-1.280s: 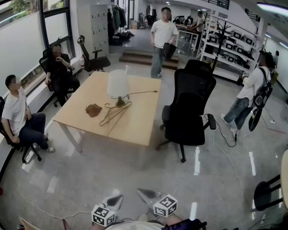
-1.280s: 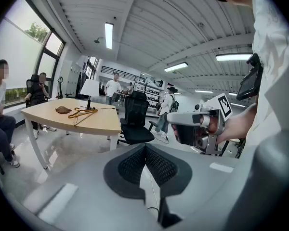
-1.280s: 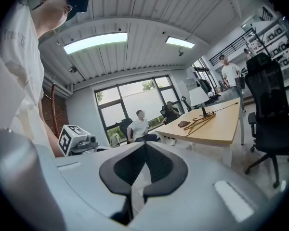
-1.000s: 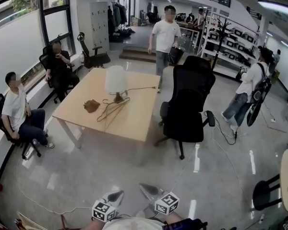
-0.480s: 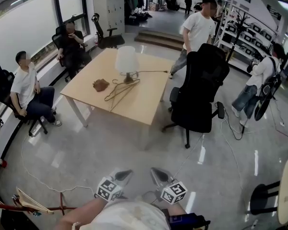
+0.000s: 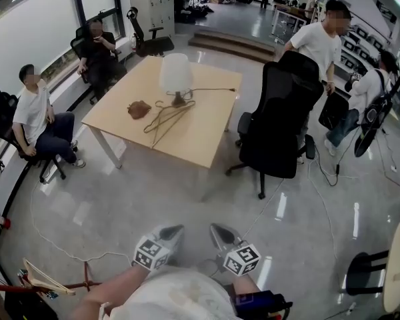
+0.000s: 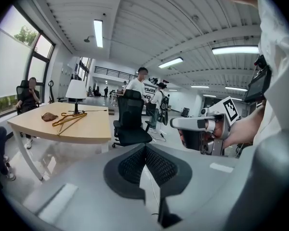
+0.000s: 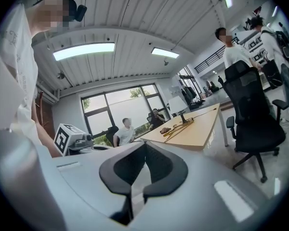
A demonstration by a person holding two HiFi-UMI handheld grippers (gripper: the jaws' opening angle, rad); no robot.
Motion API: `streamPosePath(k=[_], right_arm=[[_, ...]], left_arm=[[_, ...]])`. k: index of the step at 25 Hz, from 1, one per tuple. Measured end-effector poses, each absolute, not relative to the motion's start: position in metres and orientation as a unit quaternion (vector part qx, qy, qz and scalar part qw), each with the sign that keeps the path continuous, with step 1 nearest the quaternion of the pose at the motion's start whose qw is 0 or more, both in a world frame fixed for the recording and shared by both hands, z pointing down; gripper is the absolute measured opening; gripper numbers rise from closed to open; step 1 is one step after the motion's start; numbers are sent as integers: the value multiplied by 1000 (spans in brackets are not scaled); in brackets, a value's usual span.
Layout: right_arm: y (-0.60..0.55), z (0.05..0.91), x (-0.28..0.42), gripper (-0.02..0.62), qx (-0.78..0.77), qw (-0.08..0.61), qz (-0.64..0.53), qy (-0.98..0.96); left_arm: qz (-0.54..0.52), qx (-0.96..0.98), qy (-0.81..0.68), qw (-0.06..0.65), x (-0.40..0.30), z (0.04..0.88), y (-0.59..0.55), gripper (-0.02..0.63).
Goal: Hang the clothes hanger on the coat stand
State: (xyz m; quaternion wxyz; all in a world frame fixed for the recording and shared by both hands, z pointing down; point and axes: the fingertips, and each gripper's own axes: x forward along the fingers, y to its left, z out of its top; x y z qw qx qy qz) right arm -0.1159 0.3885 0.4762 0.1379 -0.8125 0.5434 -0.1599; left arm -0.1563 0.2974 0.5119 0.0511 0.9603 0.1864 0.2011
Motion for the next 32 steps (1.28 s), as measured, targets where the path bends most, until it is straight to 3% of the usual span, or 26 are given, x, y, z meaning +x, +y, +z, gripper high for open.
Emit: streamPosePath(k=[21, 32], right_arm=[[243, 468, 31, 14, -819, 101, -166, 541], [175, 472, 78, 15, -821, 80, -171, 539]], left_arm=[[177, 964, 187, 73, 7, 506, 148, 2], [182, 965, 173, 82, 44, 512, 71, 2]])
